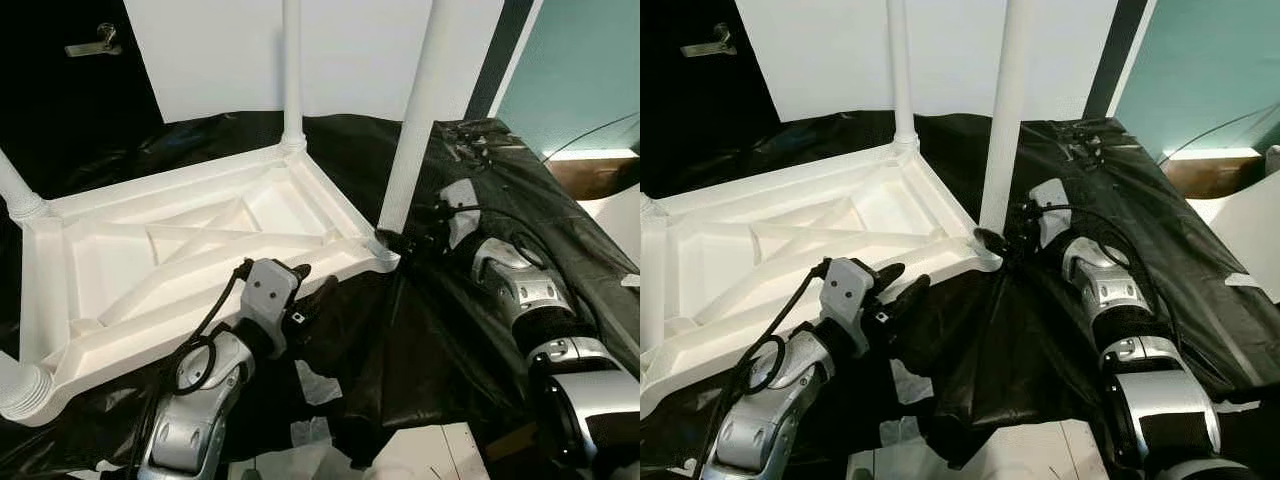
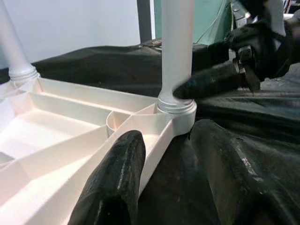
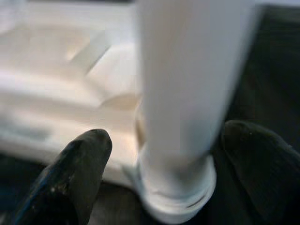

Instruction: Building children table

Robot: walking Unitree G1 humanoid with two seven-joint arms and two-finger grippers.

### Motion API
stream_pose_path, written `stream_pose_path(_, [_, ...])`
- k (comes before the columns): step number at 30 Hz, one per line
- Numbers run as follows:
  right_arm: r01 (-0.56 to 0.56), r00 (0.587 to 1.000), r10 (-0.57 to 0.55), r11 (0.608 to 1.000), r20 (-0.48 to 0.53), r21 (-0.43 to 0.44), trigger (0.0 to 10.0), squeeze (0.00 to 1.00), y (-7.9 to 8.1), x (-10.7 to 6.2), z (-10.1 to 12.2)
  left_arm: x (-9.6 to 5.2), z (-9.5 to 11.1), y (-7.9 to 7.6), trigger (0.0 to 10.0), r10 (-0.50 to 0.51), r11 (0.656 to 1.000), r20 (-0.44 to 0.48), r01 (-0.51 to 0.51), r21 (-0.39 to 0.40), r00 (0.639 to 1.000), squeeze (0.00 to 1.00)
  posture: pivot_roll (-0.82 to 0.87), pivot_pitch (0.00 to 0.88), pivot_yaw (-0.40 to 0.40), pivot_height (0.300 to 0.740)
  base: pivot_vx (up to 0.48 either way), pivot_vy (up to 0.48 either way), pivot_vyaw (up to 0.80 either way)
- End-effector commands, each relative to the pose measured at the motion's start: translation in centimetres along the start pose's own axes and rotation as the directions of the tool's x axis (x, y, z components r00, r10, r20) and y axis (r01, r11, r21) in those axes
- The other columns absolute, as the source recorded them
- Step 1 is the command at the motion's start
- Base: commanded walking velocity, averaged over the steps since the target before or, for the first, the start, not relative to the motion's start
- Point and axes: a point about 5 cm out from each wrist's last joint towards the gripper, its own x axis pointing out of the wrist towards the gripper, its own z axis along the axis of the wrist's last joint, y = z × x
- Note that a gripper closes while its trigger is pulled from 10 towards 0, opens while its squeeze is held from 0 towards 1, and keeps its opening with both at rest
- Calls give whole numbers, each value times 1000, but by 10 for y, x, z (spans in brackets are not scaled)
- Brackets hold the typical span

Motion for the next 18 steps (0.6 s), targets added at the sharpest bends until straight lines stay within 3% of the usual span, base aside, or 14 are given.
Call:
stream_pose_path(1, [-33, 999, 33, 999, -23, -29, 10000, 0, 0, 1, 1, 2, 2, 3, 10000, 45, 999, 10, -45, 5, 999, 0, 146, 0, -65, 740, 0, 0, 0])
stream_pose_path(6, [-85, 994, 79, 993, -75, -78, 10000, 0, 6, 10, 2, 5, 5, 4, 10000, 49, 999, 18, -49, 9, 999, 0, 158, 0, -63, 740, 0, 0, 0])
stream_pose_path(7, [-94, 991, 84, 990, -100, -101, 8510, 0, 6, 14, 3, 4, 5, 4, 10000, 53, 998, 18, -54, 13, 998, 0, 168, 0, -65, 740, 0, 0, 0])
stream_pose_path(8, [-87, 992, 76, 991, -104, -105, 4706, 0, 6, 15, 3, 3, 5, 5, 10000, 58, 998, 17, -59, 15, 998, 0, 178, 0, -67, 740, 0, 0, 0])
stream_pose_path(9, [-84, 992, 73, 991, -105, -103, 3569, 0, 4, 15, 4, 2, 5, 6, 10000, 65, 998, 16, -65, 16, 998, 0, 183, 0, -69, 740, 0, 0, 0])
stream_pose_path(10, [-84, 992, 73, 991, -105, -103, 3569, 0, 4, 15, 4, 2, 5, 6, 10000, 65, 998, 16, -65, 16, 998, 0, 183, 0, -69, 740, 0, 0, 0])
stream_pose_path(11, [-73, 992, 61, 992, -111, -106, 2275, 0, 3, 15, 3, 1, 5, 6, 10000, 68, 998, 16, -68, 16, 998, 0, 183, 0, -69, 740, 0, 0, 0])
stream_pose_path(12, [-67, 992, 54, 992, -115, -110, 0, 0, 2, 14, 3, 0, 5, 6, 10000, 69, 997, 17, -69, 16, 998, 0, 183, 0, -69, 740, 0, 0, 0])
stream_pose_path(18, [-23, 993, 13, 996, -118, -83, 0, 0, -1, 7, -7, -4, 4, 6, 10000, 84, 996, 10, -84, 6, 996, 0, 188, 0, -69, 740, 0, 0, 0])
